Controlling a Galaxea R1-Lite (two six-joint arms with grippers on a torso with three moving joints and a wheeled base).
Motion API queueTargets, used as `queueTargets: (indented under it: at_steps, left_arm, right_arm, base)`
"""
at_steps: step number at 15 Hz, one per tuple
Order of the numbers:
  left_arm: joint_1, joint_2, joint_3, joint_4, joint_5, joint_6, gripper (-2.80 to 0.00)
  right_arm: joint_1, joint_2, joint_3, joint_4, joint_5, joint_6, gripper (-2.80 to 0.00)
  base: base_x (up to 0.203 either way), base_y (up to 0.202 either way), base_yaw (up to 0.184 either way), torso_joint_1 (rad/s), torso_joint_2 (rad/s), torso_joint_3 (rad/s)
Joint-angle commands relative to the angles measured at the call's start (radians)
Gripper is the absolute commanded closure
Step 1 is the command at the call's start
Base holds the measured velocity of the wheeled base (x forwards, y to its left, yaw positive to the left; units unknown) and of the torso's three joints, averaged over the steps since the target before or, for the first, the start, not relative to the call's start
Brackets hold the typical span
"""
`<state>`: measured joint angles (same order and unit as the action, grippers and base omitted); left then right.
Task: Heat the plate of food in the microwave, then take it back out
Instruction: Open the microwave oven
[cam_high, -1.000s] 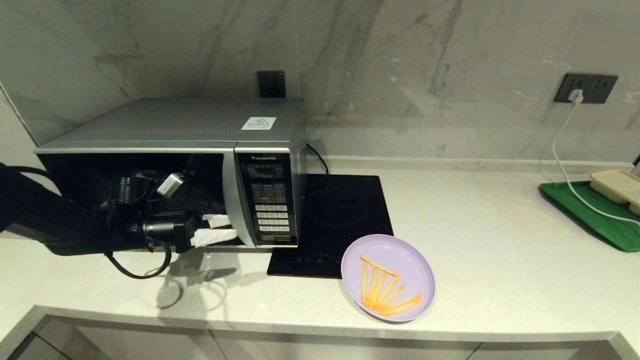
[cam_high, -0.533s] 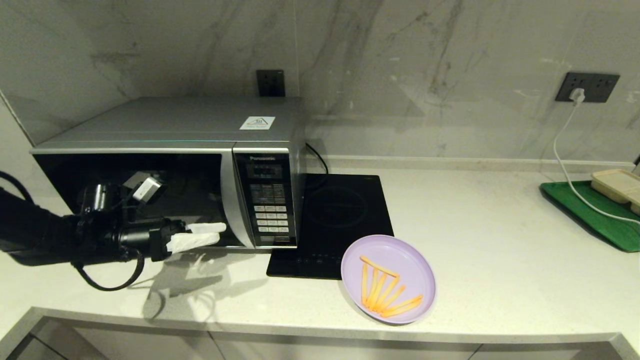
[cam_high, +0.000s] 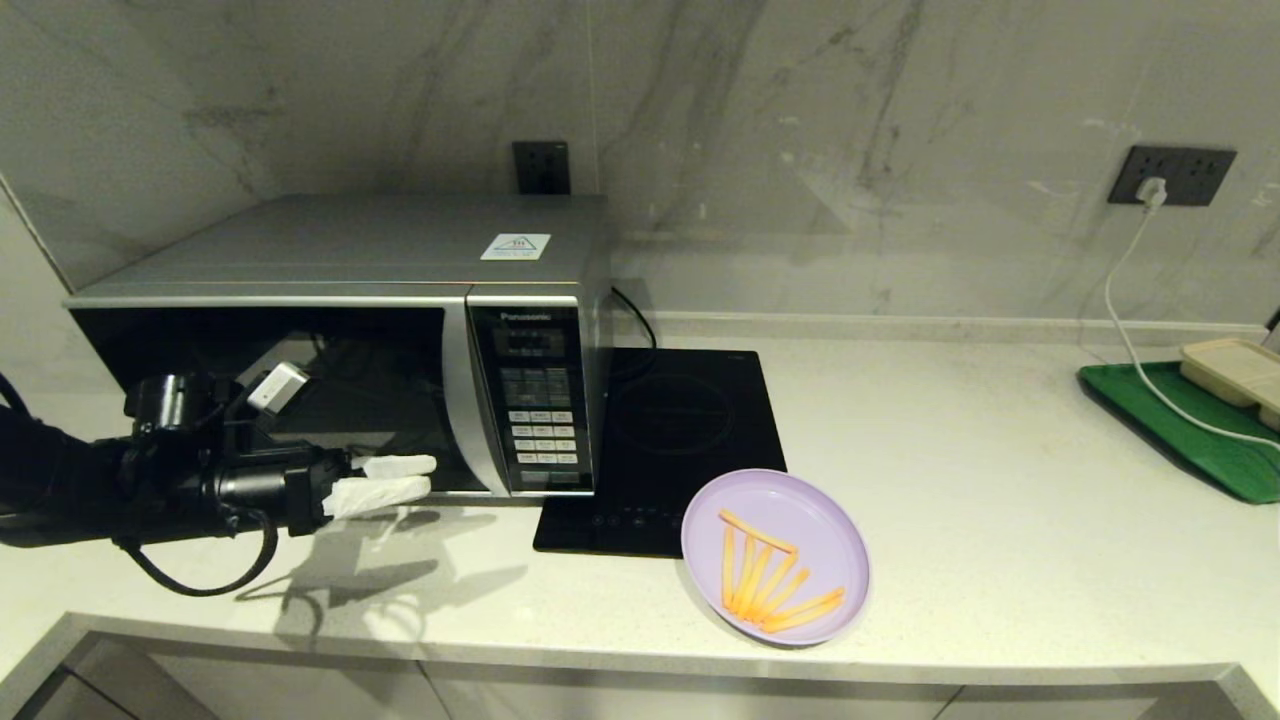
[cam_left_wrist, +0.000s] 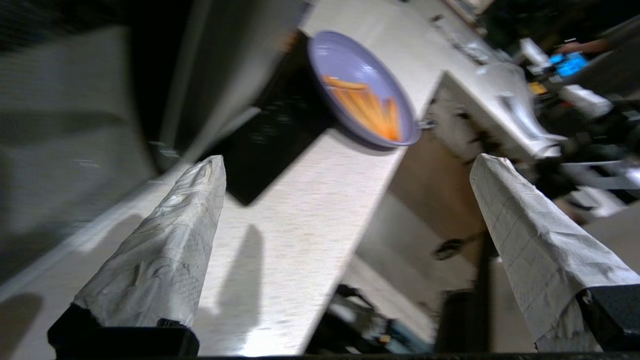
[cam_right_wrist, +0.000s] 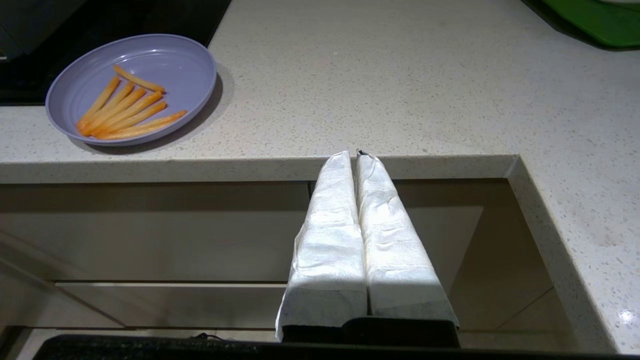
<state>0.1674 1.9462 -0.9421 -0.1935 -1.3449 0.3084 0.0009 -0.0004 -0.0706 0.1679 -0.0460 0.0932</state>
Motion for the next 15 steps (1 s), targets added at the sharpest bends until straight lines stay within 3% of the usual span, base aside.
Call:
queueTargets:
  at_steps: [1,5,15]
  left_arm:
    - [-0.001,0.056,-0.029,-0.06,0.014,0.025,-2.8]
    - [-0.039,0.113,-0.117,-0.101,0.012,0.026,-2.8]
    - [-0.124,0.126,-0.122,-0.099,0.012,0.011,-2.8]
  right_arm:
    - [0.001,0.0,0.0,0.001,0.0,0.0,0.0]
    - [0.001,0.0,0.0,0.001,0.0,0.0,0.0]
    - [0.001,0.0,0.0,0.001,0.0,0.0,0.0]
  base:
    - [0.0,0.0,0.0,0.0,0.0,0.0]
    - [0.0,0.0,0.0,0.0,0.0,0.0]
    - [0.0,0.0,0.0,0.0,0.0,0.0]
